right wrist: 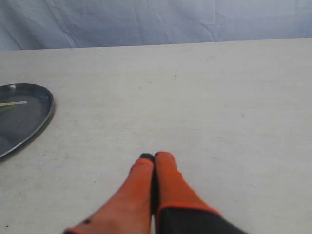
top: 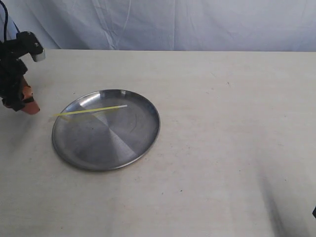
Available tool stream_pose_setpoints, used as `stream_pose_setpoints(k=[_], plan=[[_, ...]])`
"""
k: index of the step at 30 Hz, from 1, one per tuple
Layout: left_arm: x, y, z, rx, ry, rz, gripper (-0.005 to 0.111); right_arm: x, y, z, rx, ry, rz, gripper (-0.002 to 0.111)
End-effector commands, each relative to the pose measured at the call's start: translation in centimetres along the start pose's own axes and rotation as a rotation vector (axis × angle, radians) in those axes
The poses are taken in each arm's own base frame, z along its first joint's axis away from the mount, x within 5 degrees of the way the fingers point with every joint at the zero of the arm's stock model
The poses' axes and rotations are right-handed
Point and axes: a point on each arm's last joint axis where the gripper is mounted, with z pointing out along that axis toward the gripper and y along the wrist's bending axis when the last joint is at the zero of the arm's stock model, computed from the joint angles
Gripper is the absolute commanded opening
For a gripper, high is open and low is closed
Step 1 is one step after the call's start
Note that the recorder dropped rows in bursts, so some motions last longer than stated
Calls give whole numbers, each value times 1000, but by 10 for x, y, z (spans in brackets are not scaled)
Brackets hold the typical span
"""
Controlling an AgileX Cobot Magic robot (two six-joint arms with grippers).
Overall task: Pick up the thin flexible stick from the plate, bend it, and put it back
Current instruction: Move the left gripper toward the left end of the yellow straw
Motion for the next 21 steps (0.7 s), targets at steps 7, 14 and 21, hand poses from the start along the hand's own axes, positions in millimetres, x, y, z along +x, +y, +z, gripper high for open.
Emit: stream_pose_setpoints(k=[7,14,21], plan=[[-6,4,13,-6,-60,341,62,0,0,0,5,-11,1,-1],[-7,9,28,-31,-77,467,62,0,0,0,5,-11,1,-1],[-10,12,30,-67,-100,510,62,0,0,0,5,-11,1,-1]])
